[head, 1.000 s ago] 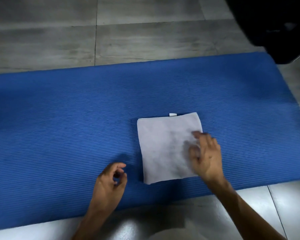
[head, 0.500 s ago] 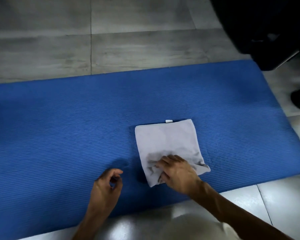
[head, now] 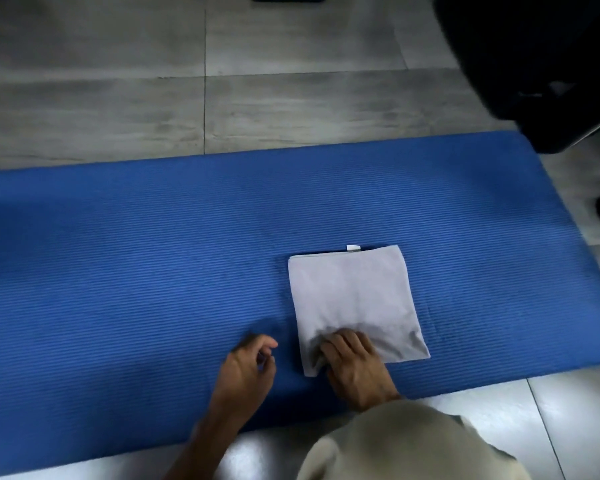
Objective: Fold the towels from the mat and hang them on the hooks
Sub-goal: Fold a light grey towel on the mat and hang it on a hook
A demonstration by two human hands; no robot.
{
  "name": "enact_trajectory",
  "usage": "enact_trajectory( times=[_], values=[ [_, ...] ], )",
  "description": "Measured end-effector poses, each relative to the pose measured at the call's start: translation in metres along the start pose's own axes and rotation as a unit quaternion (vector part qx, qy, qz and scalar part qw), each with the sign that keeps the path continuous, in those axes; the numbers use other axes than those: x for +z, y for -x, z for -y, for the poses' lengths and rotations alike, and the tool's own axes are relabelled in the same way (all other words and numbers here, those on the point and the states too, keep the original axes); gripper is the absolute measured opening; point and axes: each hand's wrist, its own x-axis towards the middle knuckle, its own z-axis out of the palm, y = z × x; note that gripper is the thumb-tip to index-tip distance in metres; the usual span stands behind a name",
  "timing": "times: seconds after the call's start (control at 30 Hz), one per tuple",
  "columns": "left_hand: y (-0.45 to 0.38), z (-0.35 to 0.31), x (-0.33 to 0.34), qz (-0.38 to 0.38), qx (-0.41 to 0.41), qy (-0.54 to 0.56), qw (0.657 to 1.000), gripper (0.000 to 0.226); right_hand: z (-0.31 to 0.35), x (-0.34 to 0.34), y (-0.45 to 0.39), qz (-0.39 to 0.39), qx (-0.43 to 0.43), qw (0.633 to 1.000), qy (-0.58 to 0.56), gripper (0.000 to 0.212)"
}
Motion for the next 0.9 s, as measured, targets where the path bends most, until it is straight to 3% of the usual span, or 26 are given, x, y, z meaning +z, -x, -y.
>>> enact_trajectory(
  times=[0.17, 0.33, 0.53, 0.67, 0.73, 0.8, 0.9],
  values=[
    [-0.001, -0.006, 0.005, 0.005, 0.039, -0.024, 0.999, 0.043, -0.014, -0.012, -0.009, -0.001, -0.024, 0.995, -0.100, 0.022],
    [-0.028, -0.034, -0.012, 0.037, 0.183, -0.051, 0.981, 0.076, -0.025, -0.086, -0.051, 0.042, 0.065, 0.954, -0.291, 0.015],
    [-0.071, -0.112, -0.078, -0.006, 0.261, -0.009, 0.965, 0.057, -0.031, -0.216, -0.118, 0.132, 0.117, 0.892, -0.417, 0.009],
    [-0.074, -0.195, -0.165, -0.036, 0.300, -0.006, 0.953, 0.031, -0.006, -0.312, -0.146, 0.137, 0.127, 0.847, -0.498, 0.006],
    [-0.062, -0.243, -0.214, -0.042, 0.289, -0.003, 0.956, 0.024, 0.017, -0.369, -0.153, 0.123, 0.136, 0.823, -0.538, 0.019],
    [-0.046, -0.292, -0.261, -0.036, 0.253, 0.003, 0.967, 0.023, 0.044, -0.421, -0.158, 0.089, 0.137, 0.836, -0.524, 0.029],
    [-0.015, -0.357, -0.326, 0.008, 0.204, 0.038, 0.978, 0.026, 0.084, -0.493, -0.166, 0.006, 0.171, 0.859, -0.483, 0.019]
  ],
)
